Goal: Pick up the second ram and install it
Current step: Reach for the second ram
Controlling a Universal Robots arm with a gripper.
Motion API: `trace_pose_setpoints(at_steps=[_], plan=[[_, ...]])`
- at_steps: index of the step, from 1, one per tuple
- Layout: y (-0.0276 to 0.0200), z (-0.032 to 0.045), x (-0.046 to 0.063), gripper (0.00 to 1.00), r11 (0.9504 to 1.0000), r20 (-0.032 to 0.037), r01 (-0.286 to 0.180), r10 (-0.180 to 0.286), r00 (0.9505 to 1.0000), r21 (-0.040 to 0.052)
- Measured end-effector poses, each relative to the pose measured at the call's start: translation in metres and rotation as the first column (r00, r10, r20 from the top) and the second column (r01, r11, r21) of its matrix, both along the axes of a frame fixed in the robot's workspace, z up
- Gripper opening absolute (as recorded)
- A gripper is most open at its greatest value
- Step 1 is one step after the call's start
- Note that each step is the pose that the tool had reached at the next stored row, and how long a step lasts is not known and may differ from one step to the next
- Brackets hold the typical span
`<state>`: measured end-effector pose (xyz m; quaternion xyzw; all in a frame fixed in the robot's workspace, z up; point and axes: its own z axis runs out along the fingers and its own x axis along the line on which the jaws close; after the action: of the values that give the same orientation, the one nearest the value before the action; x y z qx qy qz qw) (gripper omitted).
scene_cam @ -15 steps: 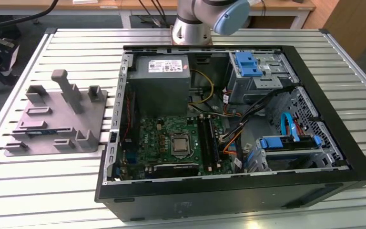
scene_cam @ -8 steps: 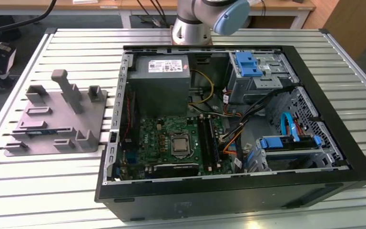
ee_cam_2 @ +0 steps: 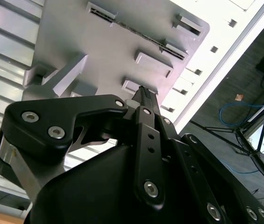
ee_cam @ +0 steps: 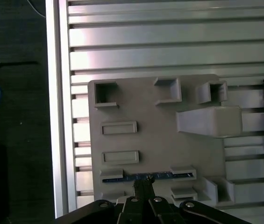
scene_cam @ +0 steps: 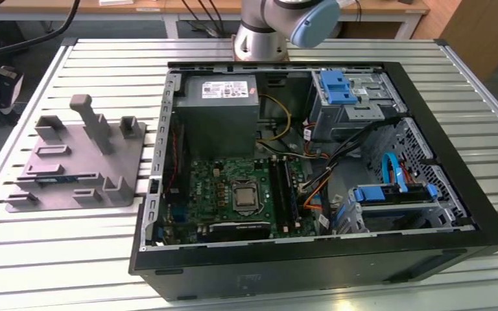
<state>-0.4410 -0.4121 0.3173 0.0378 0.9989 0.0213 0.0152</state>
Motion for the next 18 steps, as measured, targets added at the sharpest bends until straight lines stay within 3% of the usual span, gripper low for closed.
trace_pose_setpoints(at_steps=[15,18], plan=[[-0.0023,-0.0261,-0.002,0.10,1.0000,-0.0005,0.000,0.000,1.0000,0.0000],[-0.0057,-0.0315,-0.003,0.10,1.0000,-0.0008,0.000,0.000,1.0000,-0.0001]])
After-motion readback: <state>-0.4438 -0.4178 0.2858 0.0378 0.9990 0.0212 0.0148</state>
